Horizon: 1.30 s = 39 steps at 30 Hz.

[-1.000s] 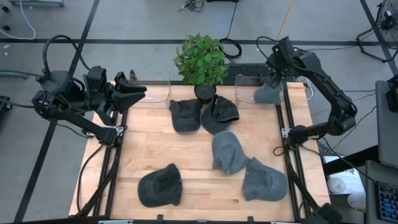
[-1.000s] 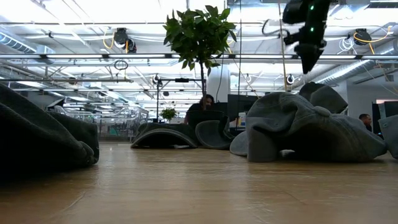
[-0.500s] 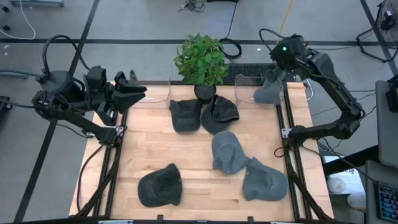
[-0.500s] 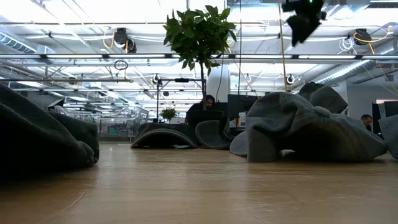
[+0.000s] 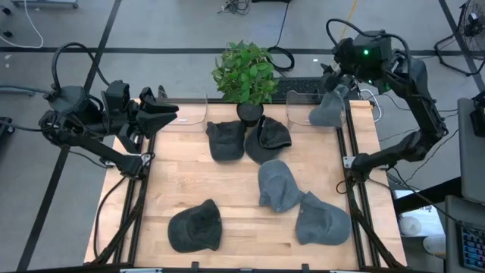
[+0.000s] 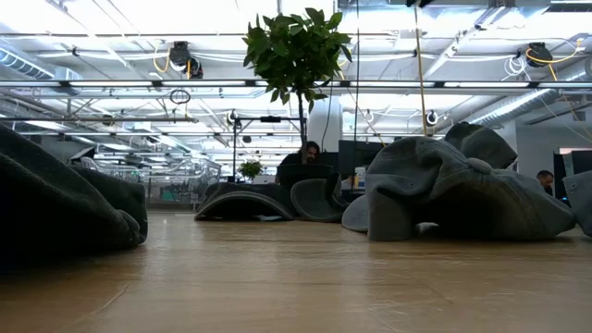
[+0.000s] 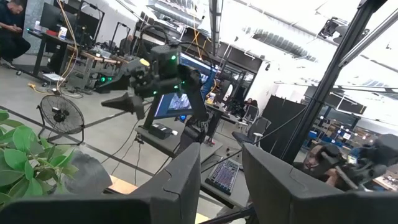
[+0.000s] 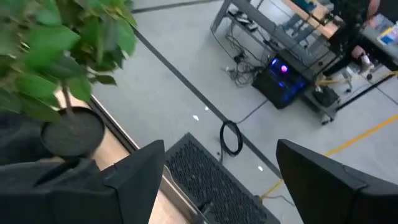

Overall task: Pick & Place hat
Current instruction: Put the top gray cap into the right transparent bin

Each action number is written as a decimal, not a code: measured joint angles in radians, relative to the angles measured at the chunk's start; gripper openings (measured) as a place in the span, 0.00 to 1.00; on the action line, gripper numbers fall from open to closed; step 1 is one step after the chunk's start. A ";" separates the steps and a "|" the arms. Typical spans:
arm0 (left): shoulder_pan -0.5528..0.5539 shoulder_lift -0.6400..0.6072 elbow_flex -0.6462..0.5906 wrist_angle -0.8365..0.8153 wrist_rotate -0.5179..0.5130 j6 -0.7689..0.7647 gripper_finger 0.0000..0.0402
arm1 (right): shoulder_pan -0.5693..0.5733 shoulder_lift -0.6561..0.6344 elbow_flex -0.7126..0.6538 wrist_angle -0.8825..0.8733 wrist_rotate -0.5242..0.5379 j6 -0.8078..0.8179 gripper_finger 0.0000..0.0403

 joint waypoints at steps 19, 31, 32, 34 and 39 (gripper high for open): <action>0.000 0.000 0.000 0.000 0.000 -0.022 0.32 | 0.422 0.148 0.231 -0.166 -0.019 0.234 0.74; 0.000 0.000 0.000 0.000 0.000 -0.027 0.32 | 0.703 0.186 0.230 -0.159 -0.082 0.375 0.74; 0.000 0.000 0.000 -0.001 0.000 -0.027 0.32 | 0.721 0.193 0.230 -0.155 -0.097 0.382 0.74; 0.000 0.000 0.000 -0.001 0.000 -0.026 0.32 | 0.761 0.199 0.230 -0.151 -0.122 0.385 0.72; 0.000 0.000 0.000 -0.001 0.000 -0.026 0.32 | 0.859 0.215 0.230 -0.165 -0.156 0.434 0.68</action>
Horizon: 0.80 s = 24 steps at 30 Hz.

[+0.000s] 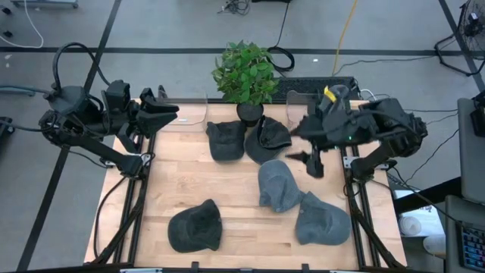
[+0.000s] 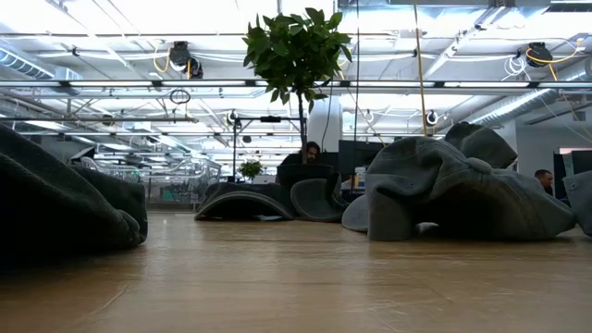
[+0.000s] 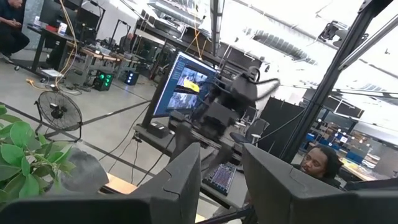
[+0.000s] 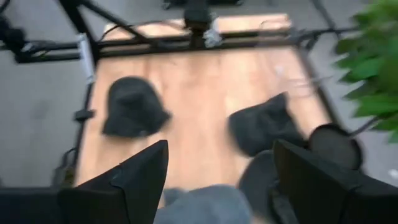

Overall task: Pick & Place hat
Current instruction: Put the top gray cap into the right transparent bin

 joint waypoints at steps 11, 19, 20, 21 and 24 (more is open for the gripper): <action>0.000 0.000 0.000 -0.009 0.049 0.003 0.32 | 0.130 0.083 0.000 -0.180 -0.146 0.230 0.72; 0.000 0.000 0.000 -0.045 0.049 0.000 0.32 | 0.166 0.125 -0.046 -0.176 -0.204 0.265 0.74; 0.000 0.000 0.000 -0.052 0.049 -0.004 0.32 | 0.171 0.125 -0.062 -0.177 -0.203 0.268 0.74; 0.000 0.000 0.000 -0.060 0.049 -0.011 0.32 | 0.175 0.126 -0.078 -0.176 -0.201 0.269 0.73; 0.000 0.000 0.000 -0.066 0.049 -0.027 0.32 | 0.186 0.127 -0.136 -0.176 -0.192 0.270 0.73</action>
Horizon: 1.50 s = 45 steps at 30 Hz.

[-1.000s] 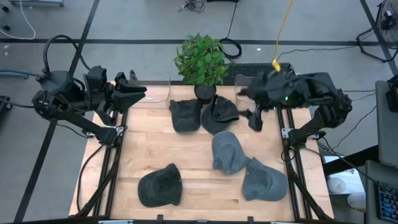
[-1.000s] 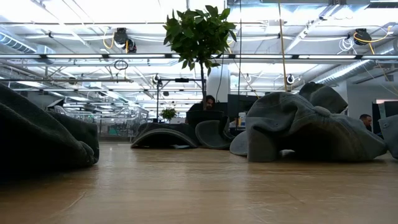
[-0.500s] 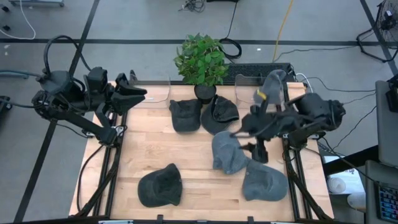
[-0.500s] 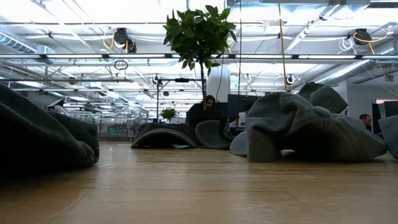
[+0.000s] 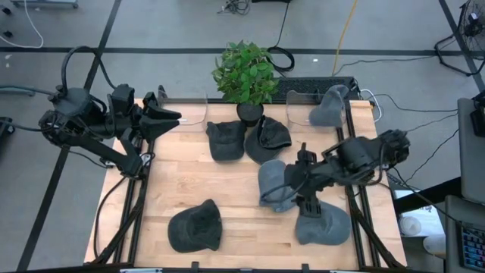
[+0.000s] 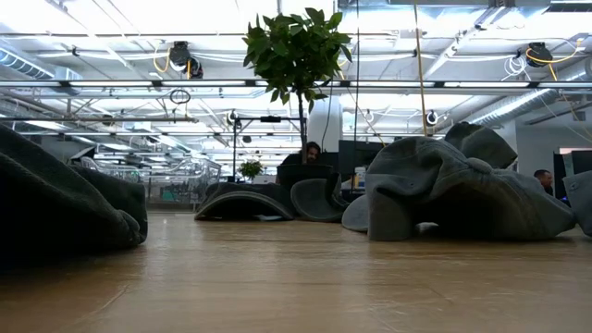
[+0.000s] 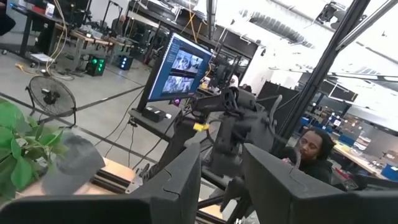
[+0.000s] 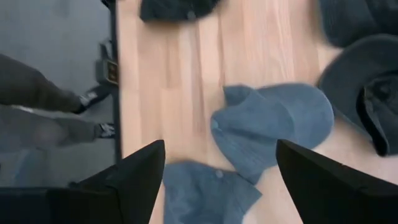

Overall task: Pick & Place hat
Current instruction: Put the top gray cap into the right transparent bin

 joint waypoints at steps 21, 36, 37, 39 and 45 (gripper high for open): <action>0.000 0.000 0.000 -0.009 0.001 0.006 0.32 | 0.156 0.000 -0.627 0.432 0.151 0.118 0.73; 0.000 0.000 0.000 -0.061 -0.001 0.001 0.32 | 0.201 0.019 -0.885 0.780 0.261 0.176 0.73; 0.000 0.000 0.000 -0.063 -0.002 0.001 0.32 | 0.201 0.031 -0.889 0.779 0.270 0.174 0.73; 0.000 0.001 0.000 -0.068 -0.002 0.004 0.32 | 0.201 0.058 -0.893 0.780 0.298 0.163 0.73; 0.000 0.003 0.000 -0.101 0.000 0.009 0.32 | 0.204 0.164 -0.893 0.833 0.318 0.153 0.73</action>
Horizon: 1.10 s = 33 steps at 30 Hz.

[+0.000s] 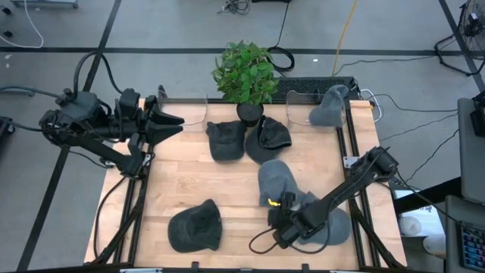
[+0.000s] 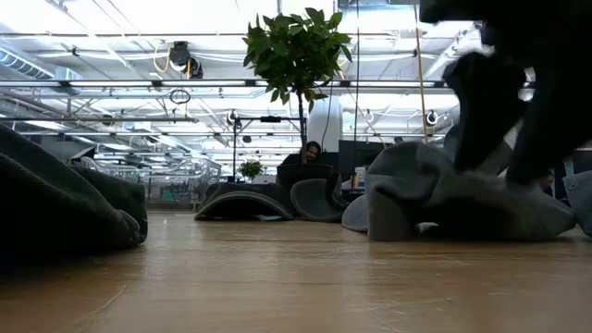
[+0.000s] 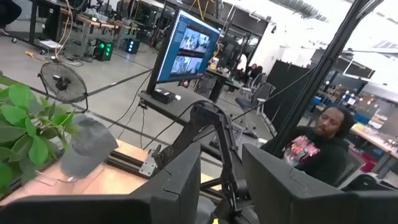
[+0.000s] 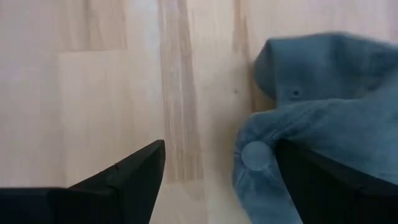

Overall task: Pick & Place hat
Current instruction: Put the top gray cap into the right transparent bin

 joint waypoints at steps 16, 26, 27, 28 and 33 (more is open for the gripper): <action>0.000 0.000 0.000 -0.074 0.108 0.023 0.32 | -0.004 0.127 0.000 -0.127 0.229 0.132 0.58; 0.000 -0.001 0.000 -0.073 0.107 0.051 0.32 | -0.005 0.123 0.000 -0.085 0.117 0.041 0.03; 0.000 -0.001 0.000 -0.073 0.106 0.051 0.32 | -0.005 0.118 0.001 -0.097 0.102 0.040 0.02; 0.000 -0.001 0.000 -0.073 0.106 0.051 0.32 | -0.005 0.108 0.001 -0.121 0.086 0.040 0.01; 0.000 -0.001 0.000 -0.073 0.105 0.043 0.32 | -0.002 0.014 0.065 -0.385 0.109 0.091 0.00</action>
